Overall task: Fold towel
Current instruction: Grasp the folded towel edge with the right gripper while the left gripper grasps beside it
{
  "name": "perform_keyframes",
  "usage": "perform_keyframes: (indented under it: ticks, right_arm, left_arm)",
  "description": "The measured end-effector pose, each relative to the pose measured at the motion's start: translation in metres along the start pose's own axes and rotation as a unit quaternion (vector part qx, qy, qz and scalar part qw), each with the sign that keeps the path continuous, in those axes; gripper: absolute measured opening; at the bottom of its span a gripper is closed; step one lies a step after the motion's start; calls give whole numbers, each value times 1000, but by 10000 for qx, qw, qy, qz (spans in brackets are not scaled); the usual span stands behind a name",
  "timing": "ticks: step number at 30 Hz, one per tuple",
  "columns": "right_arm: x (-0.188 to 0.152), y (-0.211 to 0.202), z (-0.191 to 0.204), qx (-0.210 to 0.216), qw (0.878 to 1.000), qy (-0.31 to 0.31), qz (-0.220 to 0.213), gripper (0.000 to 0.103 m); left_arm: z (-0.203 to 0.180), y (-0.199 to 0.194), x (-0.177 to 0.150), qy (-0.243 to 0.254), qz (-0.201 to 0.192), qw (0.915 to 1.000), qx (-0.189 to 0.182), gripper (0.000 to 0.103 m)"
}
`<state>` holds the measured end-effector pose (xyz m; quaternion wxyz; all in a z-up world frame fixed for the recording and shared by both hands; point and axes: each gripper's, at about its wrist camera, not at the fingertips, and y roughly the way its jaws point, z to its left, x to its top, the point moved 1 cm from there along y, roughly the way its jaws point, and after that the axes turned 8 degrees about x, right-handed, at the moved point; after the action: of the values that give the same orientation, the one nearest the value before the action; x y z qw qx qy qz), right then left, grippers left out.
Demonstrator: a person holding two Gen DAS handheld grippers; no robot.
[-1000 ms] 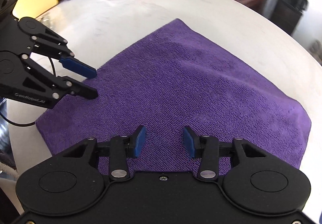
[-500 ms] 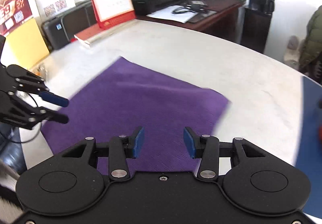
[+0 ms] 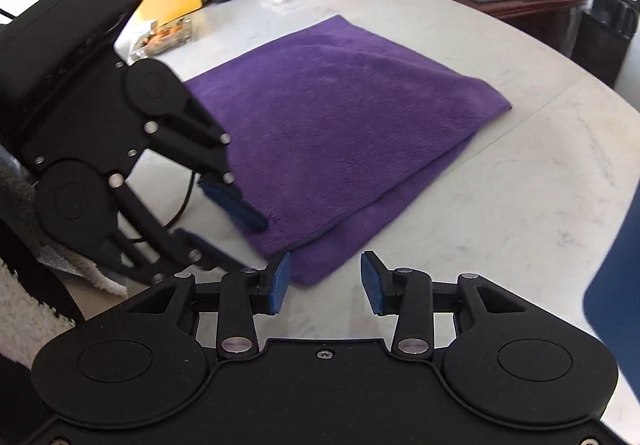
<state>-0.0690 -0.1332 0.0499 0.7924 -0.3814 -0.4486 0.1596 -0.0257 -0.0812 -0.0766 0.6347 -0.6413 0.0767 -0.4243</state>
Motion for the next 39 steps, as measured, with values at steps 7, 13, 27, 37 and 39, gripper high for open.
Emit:
perform_keyframes:
  ticks: [7, 13, 27, 37, 39]
  right_arm:
    - [1, 4, 8, -67, 9997, -236, 53, 38]
    - [4, 16, 21, -265, 9983, -432, 295, 30]
    - [24, 53, 36, -589, 9956, -227, 687, 16]
    - [32, 60, 23, -618, 9966, 156, 526, 16]
    - [33, 59, 21, -613, 9966, 232, 492, 16]
  left_arm:
    - [21, 0, 5, -282, -12, 9995, -146, 27]
    - [41, 1, 0, -574, -58, 9977, -364, 27]
    - [72, -11, -15, -988, -293, 9883, -1124, 29]
    - [59, 0, -8, -240, -277, 9905, -1322, 33]
    - [57, 3, -5, -105, -257, 9923, -1208, 33]
